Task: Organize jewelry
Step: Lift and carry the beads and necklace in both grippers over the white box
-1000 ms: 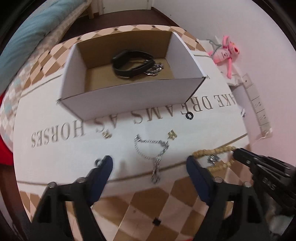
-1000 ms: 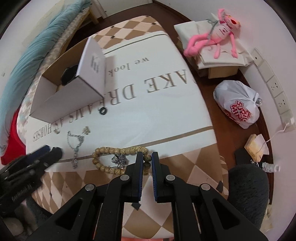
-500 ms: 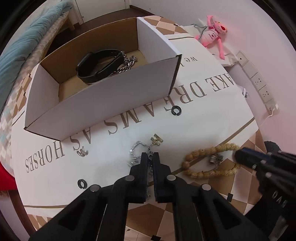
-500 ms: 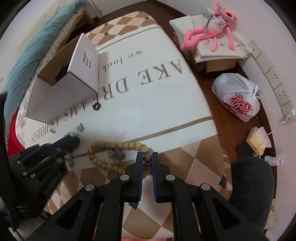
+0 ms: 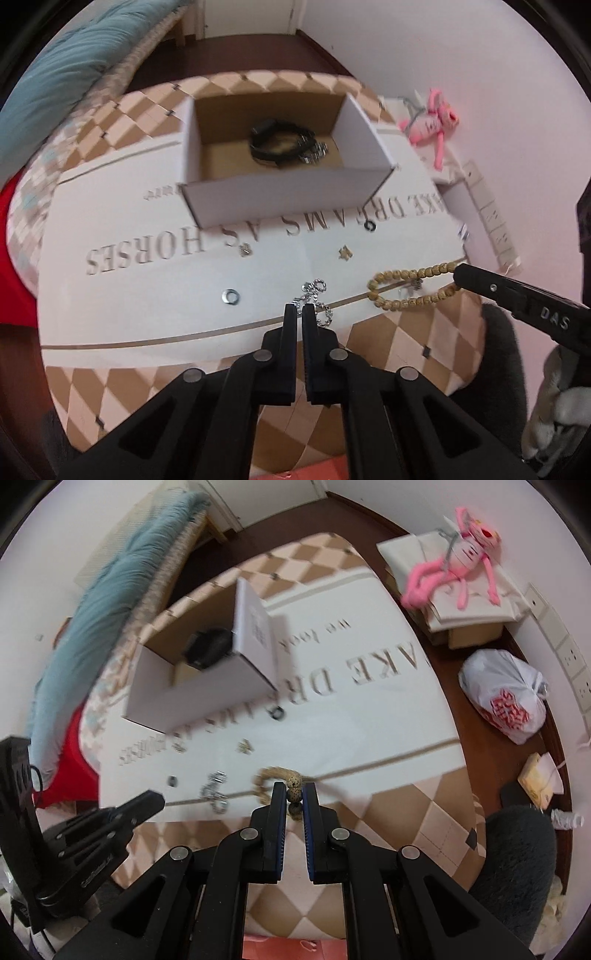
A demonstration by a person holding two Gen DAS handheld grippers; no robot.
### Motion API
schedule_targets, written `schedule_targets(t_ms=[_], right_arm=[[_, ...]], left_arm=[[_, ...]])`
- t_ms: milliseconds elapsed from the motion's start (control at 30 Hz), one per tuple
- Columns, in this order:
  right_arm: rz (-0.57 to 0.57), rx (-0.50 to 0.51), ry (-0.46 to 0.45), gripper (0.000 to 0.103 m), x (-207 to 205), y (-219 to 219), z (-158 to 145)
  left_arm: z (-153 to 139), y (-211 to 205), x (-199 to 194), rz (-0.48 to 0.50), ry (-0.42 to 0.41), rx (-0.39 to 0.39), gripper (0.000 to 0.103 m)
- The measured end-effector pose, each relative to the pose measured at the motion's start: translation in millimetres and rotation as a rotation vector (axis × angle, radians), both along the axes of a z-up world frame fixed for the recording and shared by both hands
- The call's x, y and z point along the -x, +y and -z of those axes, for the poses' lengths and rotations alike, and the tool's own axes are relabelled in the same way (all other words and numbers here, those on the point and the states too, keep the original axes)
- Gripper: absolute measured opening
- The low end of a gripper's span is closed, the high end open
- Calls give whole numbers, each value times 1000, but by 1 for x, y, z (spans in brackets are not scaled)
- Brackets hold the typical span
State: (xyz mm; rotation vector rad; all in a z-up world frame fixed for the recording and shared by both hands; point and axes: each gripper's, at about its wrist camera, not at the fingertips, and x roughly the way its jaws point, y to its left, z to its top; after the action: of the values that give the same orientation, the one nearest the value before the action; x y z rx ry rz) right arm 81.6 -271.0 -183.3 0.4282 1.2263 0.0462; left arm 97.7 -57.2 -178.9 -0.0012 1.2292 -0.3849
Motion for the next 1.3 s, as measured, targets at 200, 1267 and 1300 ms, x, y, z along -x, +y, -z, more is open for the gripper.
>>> schedule_targets(t_ms=[200,1267,1300], right_arm=[[-31,-14,-62,9,-9,9,-34],[-145,301,145,10,-17,19,63],[-145,300,140,10,-17,19,64]], left_arm=[[-22,9,-4,1,-5,82,1],[59,-16,-16,-92,109,-82,58],[60,-21,-17,-83,111,-80,58]])
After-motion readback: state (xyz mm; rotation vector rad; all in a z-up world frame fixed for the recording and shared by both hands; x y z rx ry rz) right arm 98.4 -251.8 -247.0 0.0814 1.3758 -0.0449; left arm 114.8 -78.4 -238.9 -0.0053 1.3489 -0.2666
